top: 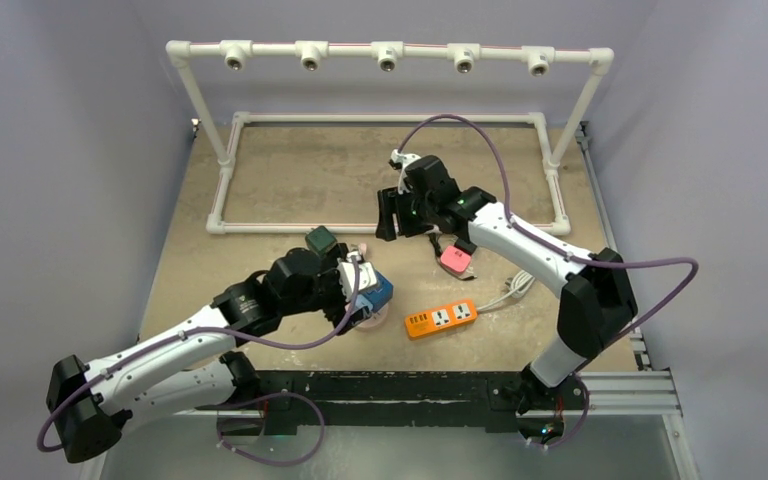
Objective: Insert the plug
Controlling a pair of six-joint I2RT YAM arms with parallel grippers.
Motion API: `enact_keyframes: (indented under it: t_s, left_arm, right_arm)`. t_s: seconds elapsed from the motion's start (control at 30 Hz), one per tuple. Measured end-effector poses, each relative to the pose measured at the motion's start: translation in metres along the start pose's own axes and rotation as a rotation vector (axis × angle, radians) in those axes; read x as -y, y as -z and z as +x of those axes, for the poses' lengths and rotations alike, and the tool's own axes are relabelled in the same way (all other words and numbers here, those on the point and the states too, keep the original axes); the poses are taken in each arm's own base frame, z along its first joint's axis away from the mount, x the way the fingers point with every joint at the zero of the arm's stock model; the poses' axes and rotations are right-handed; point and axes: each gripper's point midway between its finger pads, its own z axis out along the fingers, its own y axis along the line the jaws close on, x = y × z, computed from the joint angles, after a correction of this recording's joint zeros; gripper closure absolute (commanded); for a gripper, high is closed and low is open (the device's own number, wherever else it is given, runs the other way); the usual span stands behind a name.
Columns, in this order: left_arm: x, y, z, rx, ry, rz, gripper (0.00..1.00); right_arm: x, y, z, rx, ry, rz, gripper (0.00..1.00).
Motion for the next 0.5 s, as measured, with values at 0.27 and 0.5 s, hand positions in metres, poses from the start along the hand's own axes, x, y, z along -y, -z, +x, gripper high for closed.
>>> enact_keyframes:
  t_s: [0.27, 0.5]
  left_arm:
    - [0.012, -0.018, 0.034, -0.097, 0.025, 0.054, 0.01]
    - [0.007, -0.031, 0.059, -0.198, 0.000, 0.034, 0.03]
  right_arm:
    - [-0.015, -0.032, 0.024, -0.068, -0.032, -0.099, 0.35]
    - [-0.018, -0.043, 0.047, -0.121, -0.025, -0.108, 0.39]
